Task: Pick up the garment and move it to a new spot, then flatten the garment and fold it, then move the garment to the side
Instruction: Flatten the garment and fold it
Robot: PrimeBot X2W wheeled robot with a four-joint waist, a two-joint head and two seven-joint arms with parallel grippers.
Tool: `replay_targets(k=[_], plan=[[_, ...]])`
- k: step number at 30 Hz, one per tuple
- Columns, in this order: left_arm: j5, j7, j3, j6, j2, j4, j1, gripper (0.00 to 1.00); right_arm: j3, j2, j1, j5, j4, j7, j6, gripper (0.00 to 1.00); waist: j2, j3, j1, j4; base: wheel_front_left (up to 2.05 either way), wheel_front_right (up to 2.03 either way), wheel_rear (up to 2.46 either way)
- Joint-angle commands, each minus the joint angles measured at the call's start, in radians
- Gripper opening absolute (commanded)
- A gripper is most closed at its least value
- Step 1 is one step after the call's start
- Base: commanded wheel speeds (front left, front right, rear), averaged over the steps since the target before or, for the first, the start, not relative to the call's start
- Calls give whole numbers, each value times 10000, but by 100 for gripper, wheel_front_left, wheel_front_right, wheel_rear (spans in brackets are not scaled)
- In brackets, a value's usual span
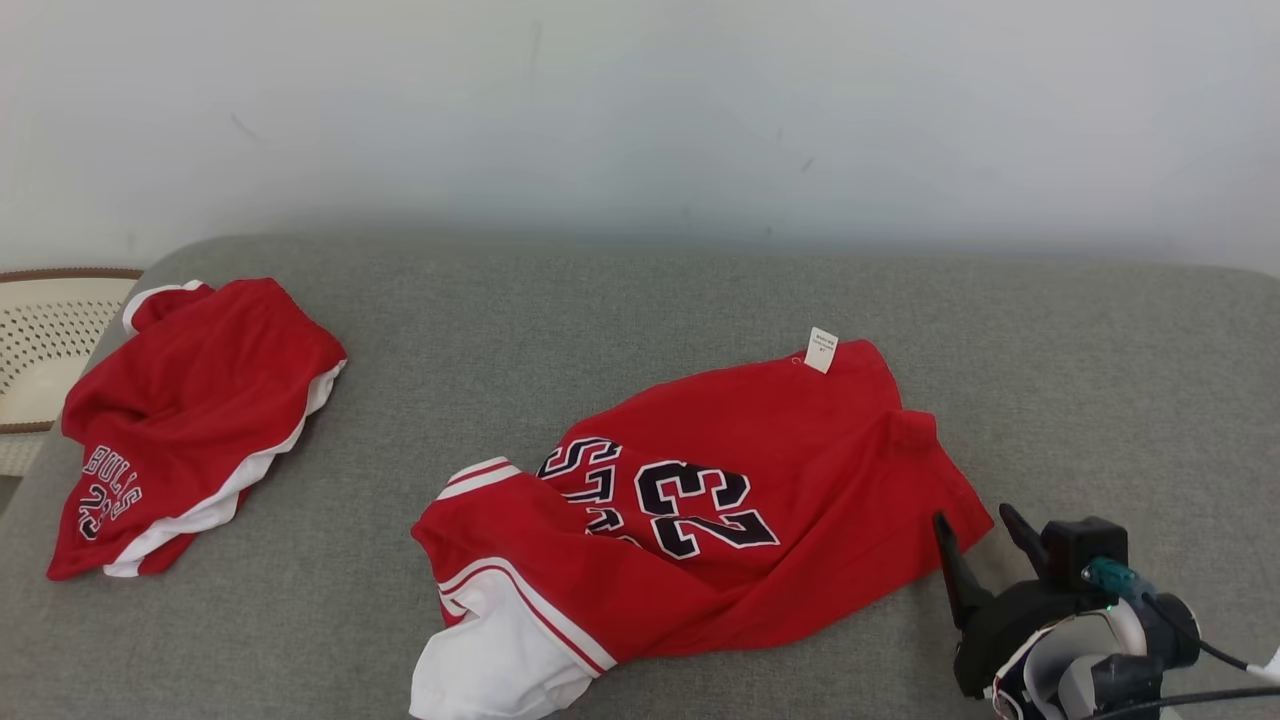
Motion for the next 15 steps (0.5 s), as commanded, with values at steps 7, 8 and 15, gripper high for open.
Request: replay_targets(k=[7,8,15], plan=[[-113,-40,-146,43,5,290,-403,100,471,-150,-837,277,817,-120,1,100,-1,337,0,-19,0,0,0],[-130,-40,-166,39,5,332,-472,100,530,-156,-946,329,921,-126,1,100,-1,392,0,-9,0,0,0],[-377,-39,-373,30,6,791,-932,100,1056,-104,-1540,659,1630,-136,1,100,-1,702,0,57,0,0,0]])
